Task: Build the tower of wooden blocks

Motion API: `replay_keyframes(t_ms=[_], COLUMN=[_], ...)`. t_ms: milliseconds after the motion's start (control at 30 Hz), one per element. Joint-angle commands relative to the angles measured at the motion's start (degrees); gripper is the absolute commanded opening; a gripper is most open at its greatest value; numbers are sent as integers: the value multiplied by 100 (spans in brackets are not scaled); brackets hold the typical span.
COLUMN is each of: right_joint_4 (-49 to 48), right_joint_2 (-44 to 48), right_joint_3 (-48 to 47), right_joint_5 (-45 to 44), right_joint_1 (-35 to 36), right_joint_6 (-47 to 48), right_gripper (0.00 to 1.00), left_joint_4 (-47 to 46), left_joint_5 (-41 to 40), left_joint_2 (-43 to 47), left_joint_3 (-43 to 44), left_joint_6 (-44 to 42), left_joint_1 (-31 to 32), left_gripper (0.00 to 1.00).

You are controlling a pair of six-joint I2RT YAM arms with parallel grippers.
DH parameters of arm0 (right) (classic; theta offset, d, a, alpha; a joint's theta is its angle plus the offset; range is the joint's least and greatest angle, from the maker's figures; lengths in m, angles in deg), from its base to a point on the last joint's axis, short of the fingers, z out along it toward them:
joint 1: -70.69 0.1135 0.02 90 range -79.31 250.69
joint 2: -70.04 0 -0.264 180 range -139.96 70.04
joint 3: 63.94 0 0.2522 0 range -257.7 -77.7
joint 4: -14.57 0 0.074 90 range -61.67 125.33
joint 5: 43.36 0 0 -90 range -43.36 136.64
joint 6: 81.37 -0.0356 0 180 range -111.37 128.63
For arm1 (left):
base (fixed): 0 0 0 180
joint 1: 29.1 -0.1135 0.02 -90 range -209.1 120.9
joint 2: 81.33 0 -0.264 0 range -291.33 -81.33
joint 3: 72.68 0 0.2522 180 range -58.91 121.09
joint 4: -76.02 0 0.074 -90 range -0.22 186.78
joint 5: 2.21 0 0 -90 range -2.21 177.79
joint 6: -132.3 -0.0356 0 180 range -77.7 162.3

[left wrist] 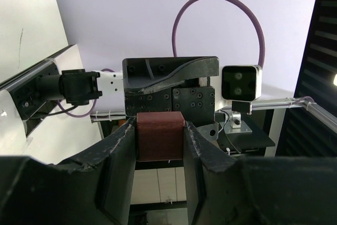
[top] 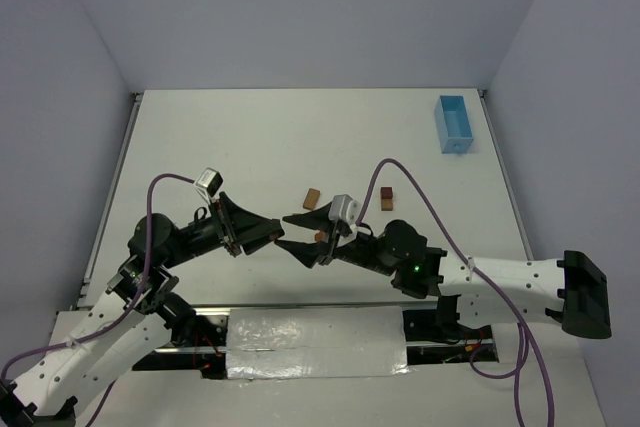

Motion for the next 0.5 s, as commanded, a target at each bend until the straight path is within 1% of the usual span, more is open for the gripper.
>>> replay_keyframes(t_ms=[0, 467], right_joint_4=[-261, -226], right_joint_2=[-7, -42], right_joint_3=[-327, -458], right_joint_5=[-30, -30], right_joint_1=[-33, -42], right_joint_6=[91, 117], right_gripper=[55, 55], left_joint_4=[-324, -280], left_joint_5=[82, 91], left_joint_2=[61, 52], left_joint_3=[127, 127], left_joint_6=[47, 20], left_joint_1=[33, 33], left_gripper=[0, 0])
